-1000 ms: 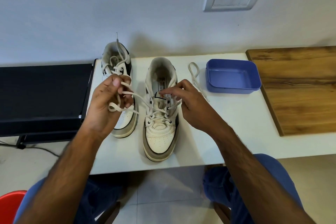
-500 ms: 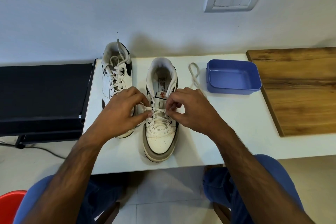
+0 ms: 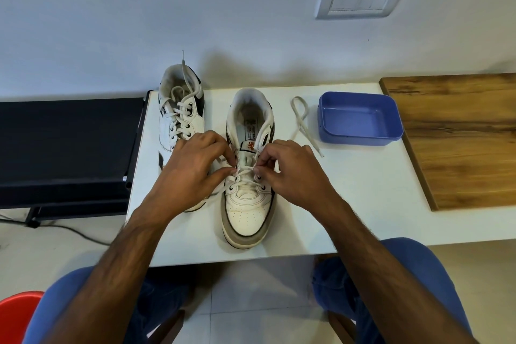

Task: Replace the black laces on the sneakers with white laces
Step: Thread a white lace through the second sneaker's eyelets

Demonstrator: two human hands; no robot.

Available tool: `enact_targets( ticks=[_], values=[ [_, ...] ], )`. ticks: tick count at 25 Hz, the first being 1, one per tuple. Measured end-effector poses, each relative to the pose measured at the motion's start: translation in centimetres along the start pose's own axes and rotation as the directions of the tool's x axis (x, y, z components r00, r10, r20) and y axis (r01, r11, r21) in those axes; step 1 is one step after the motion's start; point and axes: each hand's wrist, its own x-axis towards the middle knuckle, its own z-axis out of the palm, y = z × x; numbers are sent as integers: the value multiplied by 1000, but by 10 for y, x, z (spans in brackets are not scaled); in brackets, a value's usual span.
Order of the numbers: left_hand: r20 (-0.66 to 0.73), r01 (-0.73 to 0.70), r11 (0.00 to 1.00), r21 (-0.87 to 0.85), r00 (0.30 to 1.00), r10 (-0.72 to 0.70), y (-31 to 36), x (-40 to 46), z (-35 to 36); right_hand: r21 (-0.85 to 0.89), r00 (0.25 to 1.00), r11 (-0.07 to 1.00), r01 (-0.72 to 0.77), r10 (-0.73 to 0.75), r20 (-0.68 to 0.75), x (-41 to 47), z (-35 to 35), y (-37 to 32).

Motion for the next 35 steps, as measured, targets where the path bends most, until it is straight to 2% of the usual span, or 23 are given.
enact_targets(
  ticks=[2, 5, 9, 12, 15, 18, 25, 28, 31, 33, 35],
  values=[
    [0, 23, 1000, -4, 1000, -23, 2, 0, 0, -4, 998, 1000, -13, 13, -56, 1, 0, 4],
    [7, -17, 997, 71, 1000, 17, 2, -1, -3, 14, 995, 1000, -2, 3, -99, 2, -1, 5],
    [-4, -106, 964, 242, 994, 110, 5, 1, -6, 25, 996, 998, 63, -61, -64, 3, 0, 6],
    [1, -86, 944, 319, 996, 90, 8, 1, -4, 71, 991, 989, 132, -131, -21, 2, 0, 6],
    [39, 61, 983, 175, 997, -69, 13, 1, 3, 71, 987, 985, 160, -160, -1, 2, 2, 6],
    [63, 202, 979, 21, 977, -203, 16, 2, 11, 49, 984, 983, 178, -178, -5, 3, 5, 7],
    [43, 251, 965, 71, 966, -254, 23, 4, 15, 7, 976, 977, 215, -215, -20, 4, 7, 7],
    [80, 333, 934, -128, 942, -325, 18, 7, 14, -4, 984, 984, 177, -177, -35, 4, 8, 7],
    [187, 382, 826, -415, 924, -334, 7, 5, 6, -77, 982, 980, 182, -185, -40, 4, 10, 4],
    [231, 398, 770, -499, 917, -325, 3, 4, 1, -134, 978, 970, 201, -207, -32, 4, 10, 3],
    [232, 392, 756, -524, 920, -317, 1, 4, 0, -164, 977, 965, 207, -212, -16, 4, 8, 3]
  ],
)
